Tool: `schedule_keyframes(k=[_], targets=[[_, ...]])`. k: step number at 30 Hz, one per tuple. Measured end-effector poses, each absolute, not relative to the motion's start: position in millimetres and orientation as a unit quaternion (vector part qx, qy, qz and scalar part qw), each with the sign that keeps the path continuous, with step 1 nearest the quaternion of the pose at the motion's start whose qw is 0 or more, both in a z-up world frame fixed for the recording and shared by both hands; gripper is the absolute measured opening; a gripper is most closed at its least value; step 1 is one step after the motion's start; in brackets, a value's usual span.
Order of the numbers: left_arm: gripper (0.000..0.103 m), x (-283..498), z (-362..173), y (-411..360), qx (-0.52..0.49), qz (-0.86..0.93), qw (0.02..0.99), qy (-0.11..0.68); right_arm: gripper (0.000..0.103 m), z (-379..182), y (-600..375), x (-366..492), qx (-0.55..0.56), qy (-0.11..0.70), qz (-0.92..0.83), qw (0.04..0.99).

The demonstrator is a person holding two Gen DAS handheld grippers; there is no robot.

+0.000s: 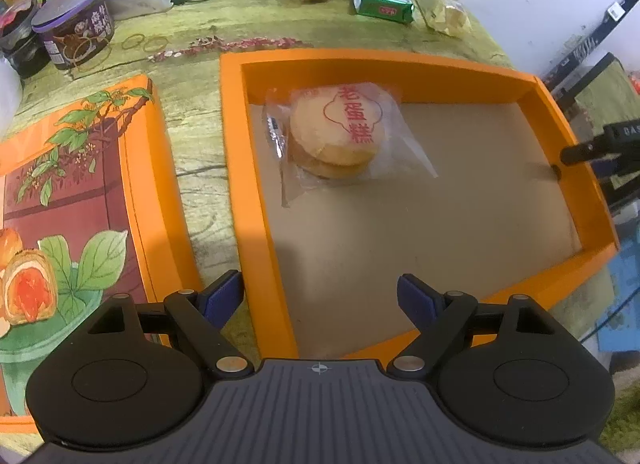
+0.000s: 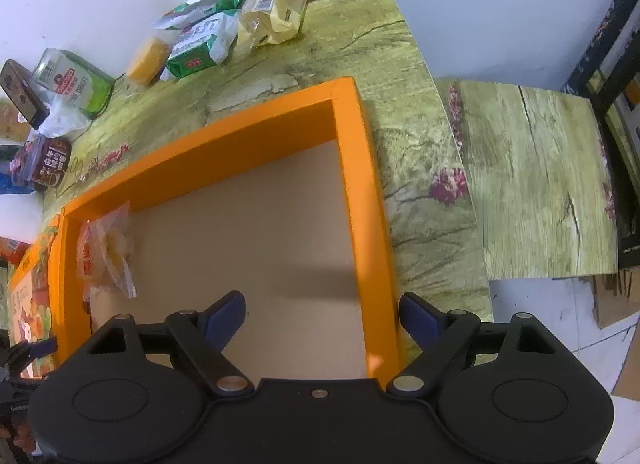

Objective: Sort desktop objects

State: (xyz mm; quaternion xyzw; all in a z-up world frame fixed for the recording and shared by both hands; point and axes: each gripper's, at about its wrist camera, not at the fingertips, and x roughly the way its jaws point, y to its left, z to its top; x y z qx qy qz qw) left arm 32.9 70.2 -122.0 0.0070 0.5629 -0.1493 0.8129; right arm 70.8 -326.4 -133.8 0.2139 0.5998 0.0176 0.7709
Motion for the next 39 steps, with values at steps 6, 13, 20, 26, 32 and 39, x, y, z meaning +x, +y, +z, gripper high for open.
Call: schedule_keyframes(k=[6, 13, 20, 26, 32, 39], targets=[[0.085, 27.0, -121.7, 68.5, 0.008, -0.153, 0.811, 0.565, 0.084, -138.3, -327.8, 76.5, 0.211, 0.602, 0.021, 0.77], [0.085, 25.8, -114.0, 72.3, 0.018, -0.145, 0.817, 0.558, 0.083, -133.6, -332.0, 74.8, 0.202, 0.602, 0.012, 0.772], [0.085, 34.2, -90.6, 74.5, 0.03, -0.142, 0.838, 0.526, 0.083, -95.9, -324.3, 74.9, 0.134, 0.577, 0.0, 0.806], [0.085, 48.8, -76.8, 54.8, 0.038, -0.173, 0.848, 0.5, 0.083, -64.8, -279.3, 84.6, 0.118, 0.544, 0.083, 0.826], [0.084, 58.7, -81.7, 28.2, 0.063, -0.196, 0.846, 0.493, 0.083, -65.1, -225.0, 104.7, 0.101, 0.541, 0.161, 0.819], [0.083, 67.0, -97.6, 10.1, 0.084, -0.208, 0.839, 0.496, 0.082, -82.4, -181.4, 127.9, 0.11, 0.556, 0.212, 0.796]])
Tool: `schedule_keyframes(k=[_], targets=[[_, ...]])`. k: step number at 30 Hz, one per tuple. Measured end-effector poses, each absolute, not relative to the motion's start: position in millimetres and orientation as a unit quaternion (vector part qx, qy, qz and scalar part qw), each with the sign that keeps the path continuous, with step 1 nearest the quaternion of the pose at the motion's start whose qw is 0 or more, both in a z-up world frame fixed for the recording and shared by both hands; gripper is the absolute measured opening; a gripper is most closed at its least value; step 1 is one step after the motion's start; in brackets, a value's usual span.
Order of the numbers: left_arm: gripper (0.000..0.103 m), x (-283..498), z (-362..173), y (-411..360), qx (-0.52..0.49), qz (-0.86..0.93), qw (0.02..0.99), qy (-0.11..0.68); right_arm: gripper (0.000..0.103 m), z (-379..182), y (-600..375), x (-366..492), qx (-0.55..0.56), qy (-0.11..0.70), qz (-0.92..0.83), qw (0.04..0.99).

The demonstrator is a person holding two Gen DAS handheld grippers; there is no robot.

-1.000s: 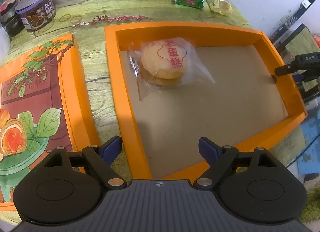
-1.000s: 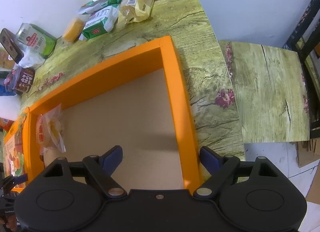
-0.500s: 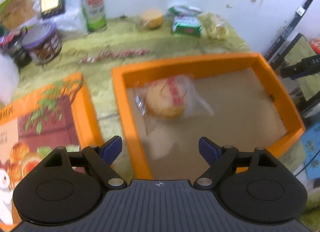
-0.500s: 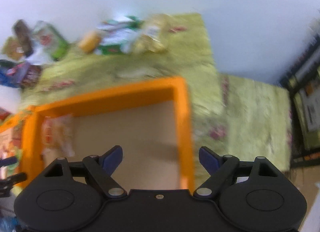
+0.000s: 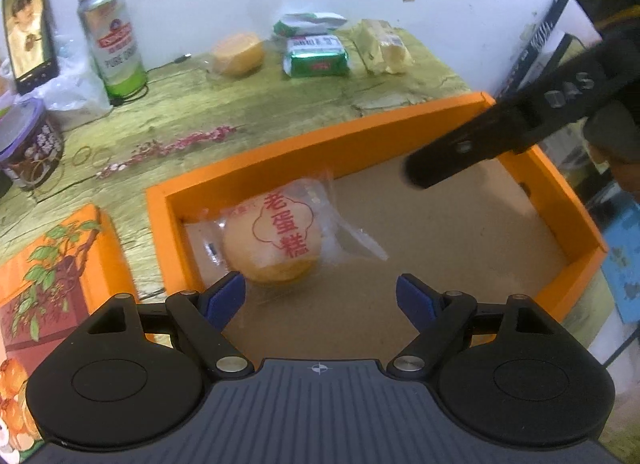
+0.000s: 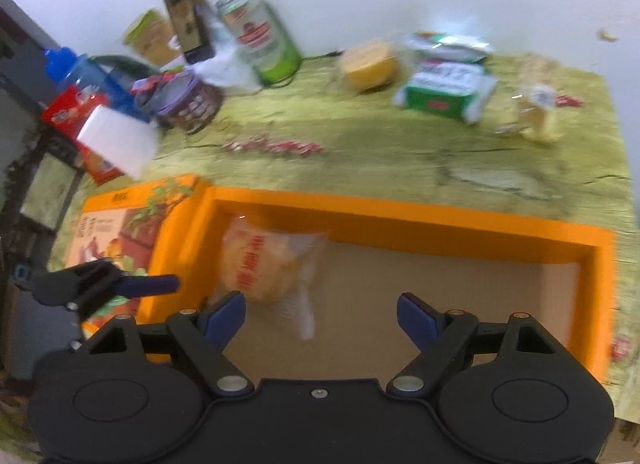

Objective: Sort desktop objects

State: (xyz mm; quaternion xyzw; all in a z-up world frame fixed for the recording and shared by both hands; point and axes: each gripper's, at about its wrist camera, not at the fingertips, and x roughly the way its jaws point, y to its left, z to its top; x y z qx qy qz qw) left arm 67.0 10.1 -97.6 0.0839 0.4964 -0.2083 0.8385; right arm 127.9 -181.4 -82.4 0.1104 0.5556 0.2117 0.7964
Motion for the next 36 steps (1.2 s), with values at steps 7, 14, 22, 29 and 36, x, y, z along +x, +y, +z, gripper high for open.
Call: schedule_keyframes(k=[7, 14, 22, 29, 36], targets=[[0.083, 77.2, -113.1, -0.4, 0.105, -0.215, 0.83, 0.503, 0.078, -111.1, -156.9, 150.3, 0.123, 0.587, 0.222, 0.768], [0.083, 80.3, -119.6, 3.5, 0.108, -0.211, 0.825, 0.514, 0.069, -119.4, -137.9, 161.1, 0.109, 0.596, 0.234, 0.76], [0.084, 85.7, -127.7, 3.5, 0.104, -0.211, 0.821, 0.52, 0.064, -132.4, -132.4, 167.8, 0.096, 0.61, 0.229, 0.752], [0.084, 88.4, -128.8, 3.1, 0.099, -0.21, 0.822, 0.52, 0.064, -139.7, -135.1, 168.2, 0.099, 0.617, 0.224, 0.748], [0.085, 90.2, -131.1, 2.4, 0.103, -0.211, 0.824, 0.516, 0.064, -143.2, -135.9, 167.8, 0.098, 0.617, 0.221, 0.749]])
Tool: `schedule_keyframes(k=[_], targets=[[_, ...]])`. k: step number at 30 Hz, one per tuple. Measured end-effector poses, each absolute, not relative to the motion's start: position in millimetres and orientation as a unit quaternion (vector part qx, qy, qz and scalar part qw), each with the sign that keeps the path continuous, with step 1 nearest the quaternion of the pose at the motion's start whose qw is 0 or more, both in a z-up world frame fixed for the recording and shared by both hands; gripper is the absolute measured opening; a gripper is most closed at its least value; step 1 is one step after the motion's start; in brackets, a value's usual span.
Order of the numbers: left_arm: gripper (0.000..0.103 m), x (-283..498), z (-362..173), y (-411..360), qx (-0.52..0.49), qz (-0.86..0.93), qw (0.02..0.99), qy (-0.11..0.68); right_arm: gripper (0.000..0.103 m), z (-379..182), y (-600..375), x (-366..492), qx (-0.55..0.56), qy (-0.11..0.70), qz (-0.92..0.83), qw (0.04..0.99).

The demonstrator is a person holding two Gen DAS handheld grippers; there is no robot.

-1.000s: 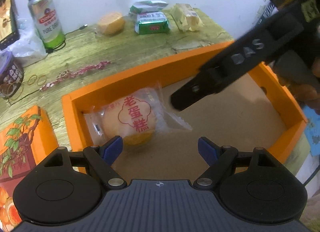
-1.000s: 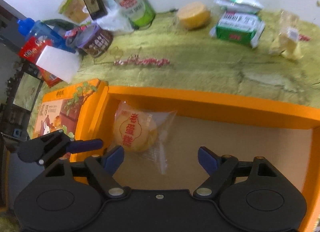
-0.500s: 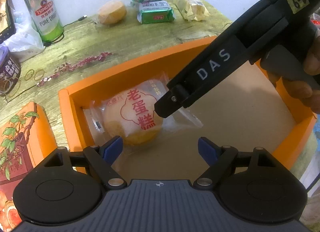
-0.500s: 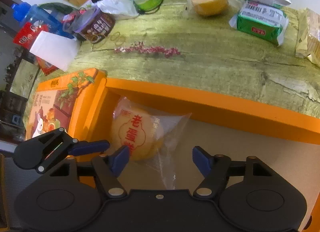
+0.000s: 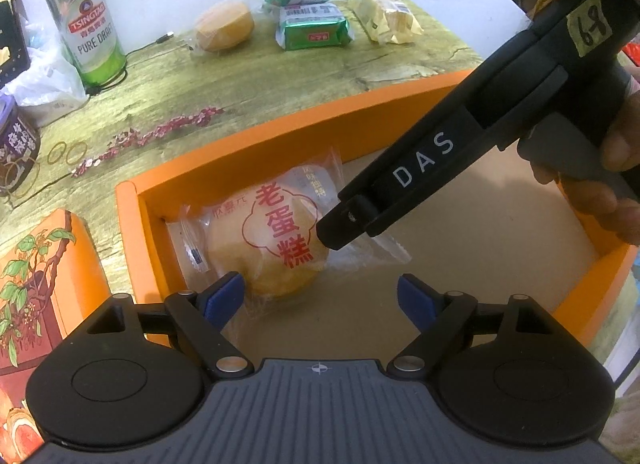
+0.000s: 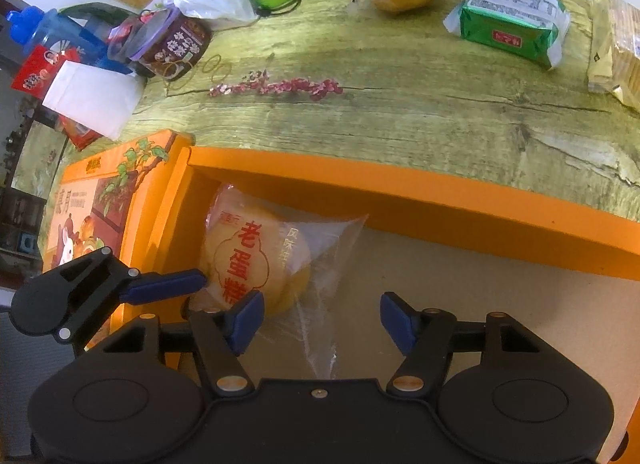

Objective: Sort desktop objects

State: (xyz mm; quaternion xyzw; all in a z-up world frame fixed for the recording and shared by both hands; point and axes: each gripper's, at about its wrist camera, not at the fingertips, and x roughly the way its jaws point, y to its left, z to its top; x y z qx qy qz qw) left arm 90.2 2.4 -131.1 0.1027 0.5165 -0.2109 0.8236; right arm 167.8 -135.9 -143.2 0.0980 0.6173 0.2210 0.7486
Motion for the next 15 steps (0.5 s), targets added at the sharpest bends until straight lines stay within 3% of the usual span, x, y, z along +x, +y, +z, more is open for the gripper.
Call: schedule_keyframes(k=[15], targets=[[0.086, 85.0, -116.1, 3.1, 0.099, -0.2, 0.831, 0.51, 0.064, -126.9, -146.3, 159.0, 0.114, 0.603, 0.228, 0.756]])
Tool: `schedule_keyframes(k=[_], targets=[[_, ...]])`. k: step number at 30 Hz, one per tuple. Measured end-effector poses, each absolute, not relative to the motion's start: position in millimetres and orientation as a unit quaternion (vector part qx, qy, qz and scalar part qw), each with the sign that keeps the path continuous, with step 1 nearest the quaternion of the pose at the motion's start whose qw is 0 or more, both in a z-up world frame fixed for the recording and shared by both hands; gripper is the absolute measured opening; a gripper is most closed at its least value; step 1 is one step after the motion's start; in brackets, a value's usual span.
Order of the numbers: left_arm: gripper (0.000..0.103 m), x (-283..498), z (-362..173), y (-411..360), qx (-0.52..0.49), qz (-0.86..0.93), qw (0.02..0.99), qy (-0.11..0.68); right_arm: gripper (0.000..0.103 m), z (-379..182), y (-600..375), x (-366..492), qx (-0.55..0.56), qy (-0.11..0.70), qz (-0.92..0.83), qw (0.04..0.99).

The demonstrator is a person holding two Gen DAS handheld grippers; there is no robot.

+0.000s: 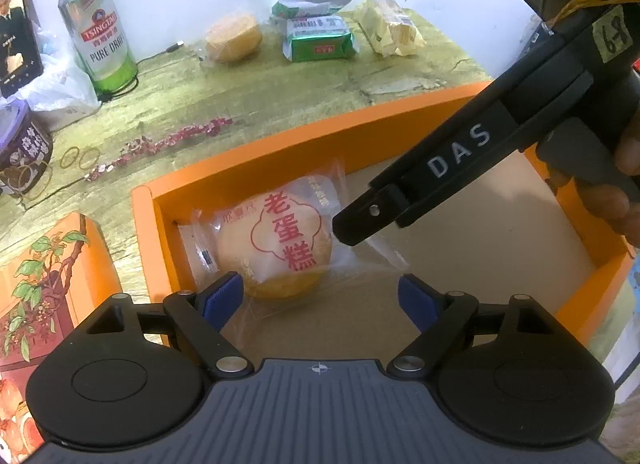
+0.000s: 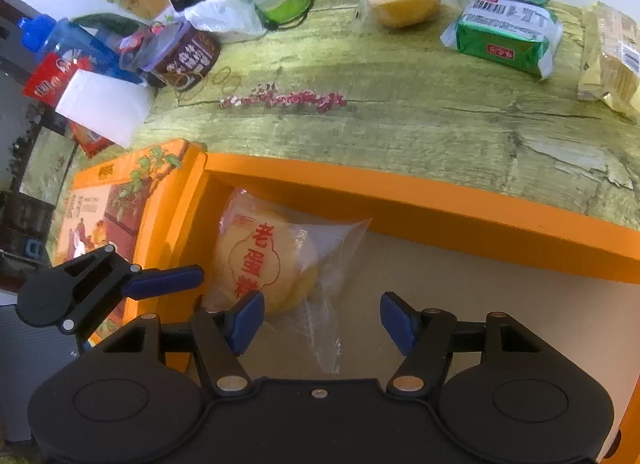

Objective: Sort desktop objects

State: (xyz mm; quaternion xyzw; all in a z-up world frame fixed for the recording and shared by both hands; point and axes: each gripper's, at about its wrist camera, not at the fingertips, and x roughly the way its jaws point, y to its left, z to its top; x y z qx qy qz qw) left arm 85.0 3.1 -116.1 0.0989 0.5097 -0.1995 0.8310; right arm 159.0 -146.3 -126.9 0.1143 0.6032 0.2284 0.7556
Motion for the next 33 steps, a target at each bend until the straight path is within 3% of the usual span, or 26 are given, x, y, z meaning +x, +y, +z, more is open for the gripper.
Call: schedule_keyframes(k=[15, 33], targets=[[0.086, 74.4, -95.2, 9.8, 0.083, -0.183, 0.842, 0.5, 0.064, -114.3, -170.5, 141.5, 0.156, 0.592, 0.228, 0.757], [0.088, 114.7, -20.1, 50.2, 0.041, -0.15, 0.885, 0.439, 0.067, -49.1, -192.0, 151.6, 0.195, 0.53, 0.24, 0.79]])
